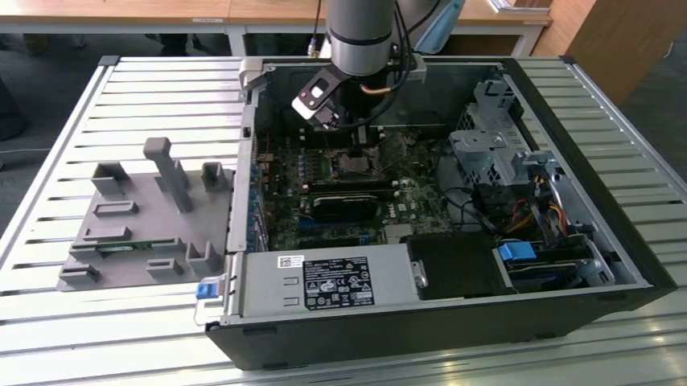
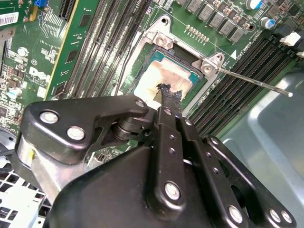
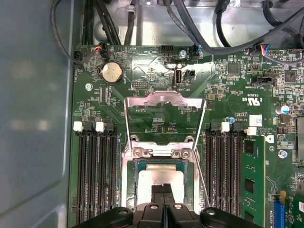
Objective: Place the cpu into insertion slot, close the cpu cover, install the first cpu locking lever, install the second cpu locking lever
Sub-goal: 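Close the cpu cover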
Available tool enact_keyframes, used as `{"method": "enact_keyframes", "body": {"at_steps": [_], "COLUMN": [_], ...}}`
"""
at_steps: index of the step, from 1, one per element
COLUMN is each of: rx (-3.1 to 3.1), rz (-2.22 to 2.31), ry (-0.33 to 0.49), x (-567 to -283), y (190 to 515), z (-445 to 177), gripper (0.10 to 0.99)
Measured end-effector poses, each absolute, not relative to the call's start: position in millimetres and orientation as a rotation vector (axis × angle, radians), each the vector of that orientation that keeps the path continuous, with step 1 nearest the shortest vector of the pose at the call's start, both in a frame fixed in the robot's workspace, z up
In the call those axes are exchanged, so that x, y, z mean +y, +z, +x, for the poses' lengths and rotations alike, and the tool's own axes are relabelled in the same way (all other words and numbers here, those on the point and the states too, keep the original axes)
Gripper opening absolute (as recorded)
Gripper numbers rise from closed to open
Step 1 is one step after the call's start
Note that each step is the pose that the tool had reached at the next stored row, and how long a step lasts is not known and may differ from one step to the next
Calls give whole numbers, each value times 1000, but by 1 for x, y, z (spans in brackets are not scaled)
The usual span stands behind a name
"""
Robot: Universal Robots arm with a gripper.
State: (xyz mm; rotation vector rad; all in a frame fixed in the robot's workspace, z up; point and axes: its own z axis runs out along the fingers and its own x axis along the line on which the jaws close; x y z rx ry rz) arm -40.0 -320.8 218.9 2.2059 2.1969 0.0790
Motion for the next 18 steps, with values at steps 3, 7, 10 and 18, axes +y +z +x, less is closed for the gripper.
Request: {"method": "enact_keyframes", "body": {"at_steps": [3, 7, 10, 18], "rx": [2197, 2197, 2197, 2197], "rz": [2206, 2206, 2206, 2206], "ry": [79, 79, 79, 79], "x": [-321, -321, -321, -321], "y": [220, 222, 223, 227], "z": [-40, -40, -40, -40], "gripper": [106, 106, 106, 106]}}
